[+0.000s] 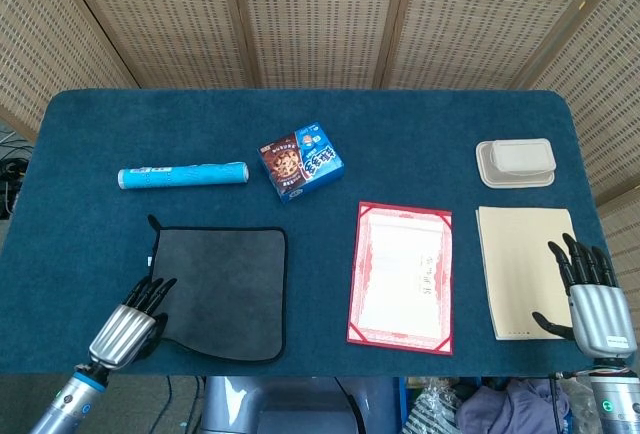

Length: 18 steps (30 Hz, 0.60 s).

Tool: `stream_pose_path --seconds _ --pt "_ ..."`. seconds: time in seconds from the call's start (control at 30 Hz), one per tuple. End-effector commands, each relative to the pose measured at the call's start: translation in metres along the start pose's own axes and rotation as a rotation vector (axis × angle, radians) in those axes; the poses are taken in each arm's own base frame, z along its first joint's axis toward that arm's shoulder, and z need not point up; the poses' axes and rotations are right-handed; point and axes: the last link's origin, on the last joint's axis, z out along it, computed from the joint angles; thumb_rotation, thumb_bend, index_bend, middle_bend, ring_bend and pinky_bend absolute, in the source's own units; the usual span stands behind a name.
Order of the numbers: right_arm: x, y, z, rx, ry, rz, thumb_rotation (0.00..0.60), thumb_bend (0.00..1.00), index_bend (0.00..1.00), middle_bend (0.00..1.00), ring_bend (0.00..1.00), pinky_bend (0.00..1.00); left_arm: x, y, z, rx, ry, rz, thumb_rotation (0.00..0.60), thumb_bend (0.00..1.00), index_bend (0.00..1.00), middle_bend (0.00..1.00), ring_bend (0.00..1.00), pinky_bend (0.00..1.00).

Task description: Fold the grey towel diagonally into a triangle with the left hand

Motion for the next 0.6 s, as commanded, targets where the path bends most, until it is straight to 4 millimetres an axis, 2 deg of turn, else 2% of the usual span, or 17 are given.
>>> stream_pose_path --seconds 0.03,0.2,0.47,0.53,0.6 --pt "0.000 0.001 0.000 -0.003 -0.001 0.003 0.600 0.00 0.00 0.00 0.00 0.00 0.006 0.000 0.013 -0.007 0.017 0.015 0.600 0.41 0.68 0.00 0.00 0.00" --pt "0.001 0.002 0.000 -0.008 -0.001 0.006 0.600 0.00 0.00 0.00 0.00 0.00 0.013 0.002 0.028 -0.017 0.031 0.022 0.600 0.41 0.68 0.00 0.00 0.00" --pt "0.001 0.006 0.002 -0.020 -0.003 0.019 0.600 0.00 0.00 0.00 0.00 0.00 0.034 0.012 0.076 -0.056 0.079 0.065 0.600 0.41 0.68 0.00 0.00 0.00" --pt "0.002 0.008 0.002 -0.026 -0.005 0.029 0.600 0.00 0.00 0.00 0.00 0.00 0.043 0.019 0.100 -0.082 0.099 0.099 0.600 0.41 0.68 0.00 0.00 0.00" --pt "0.002 0.009 0.003 -0.028 -0.006 0.033 0.600 0.00 0.00 0.00 0.00 0.00 0.046 0.023 0.111 -0.090 0.106 0.115 0.600 0.41 0.68 0.00 0.00 0.00"
